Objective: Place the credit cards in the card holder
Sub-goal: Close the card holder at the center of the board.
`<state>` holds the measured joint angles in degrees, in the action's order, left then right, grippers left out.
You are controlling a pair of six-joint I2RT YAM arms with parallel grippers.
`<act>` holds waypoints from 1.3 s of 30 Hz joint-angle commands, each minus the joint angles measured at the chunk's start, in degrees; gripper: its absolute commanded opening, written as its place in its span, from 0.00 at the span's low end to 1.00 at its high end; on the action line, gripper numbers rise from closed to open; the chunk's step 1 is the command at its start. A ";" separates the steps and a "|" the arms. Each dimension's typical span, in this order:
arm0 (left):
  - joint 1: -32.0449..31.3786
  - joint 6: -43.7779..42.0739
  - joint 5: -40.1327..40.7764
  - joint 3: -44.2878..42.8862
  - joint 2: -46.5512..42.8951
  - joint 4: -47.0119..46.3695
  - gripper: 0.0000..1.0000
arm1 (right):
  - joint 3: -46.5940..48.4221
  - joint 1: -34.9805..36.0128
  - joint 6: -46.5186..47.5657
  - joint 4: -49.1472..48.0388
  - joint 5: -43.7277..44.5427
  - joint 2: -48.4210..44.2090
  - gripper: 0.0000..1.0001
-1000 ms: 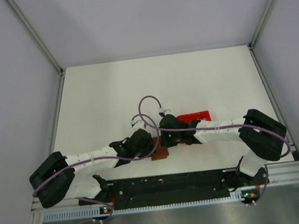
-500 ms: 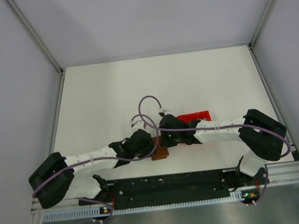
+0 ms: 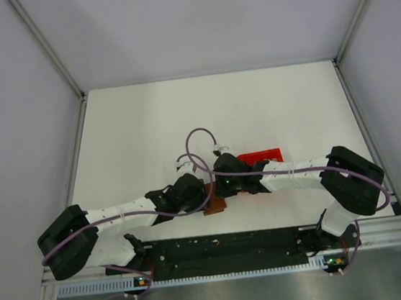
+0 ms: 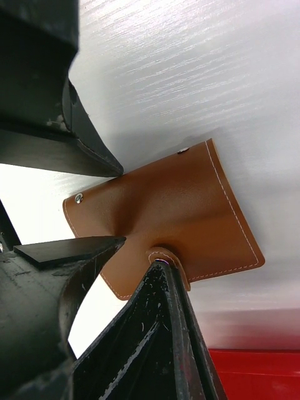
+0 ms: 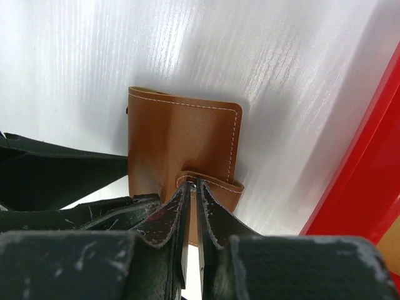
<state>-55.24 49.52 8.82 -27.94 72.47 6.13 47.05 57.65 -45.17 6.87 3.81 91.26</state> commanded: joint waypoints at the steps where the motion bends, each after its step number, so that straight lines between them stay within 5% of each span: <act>1: -0.39 -1.53 -0.38 1.14 0.66 7.23 0.48 | 1.47 0.71 -0.01 0.95 2.07 1.11 0.08; 39: -0.39 -2.67 -0.65 2.54 0.66 6.09 0.43 | 8.59 0.71 3.33 12.02 2.34 9.90 0.08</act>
<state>-55.24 48.01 8.84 -27.83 72.12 6.83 55.68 57.65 -43.46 14.81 4.51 96.86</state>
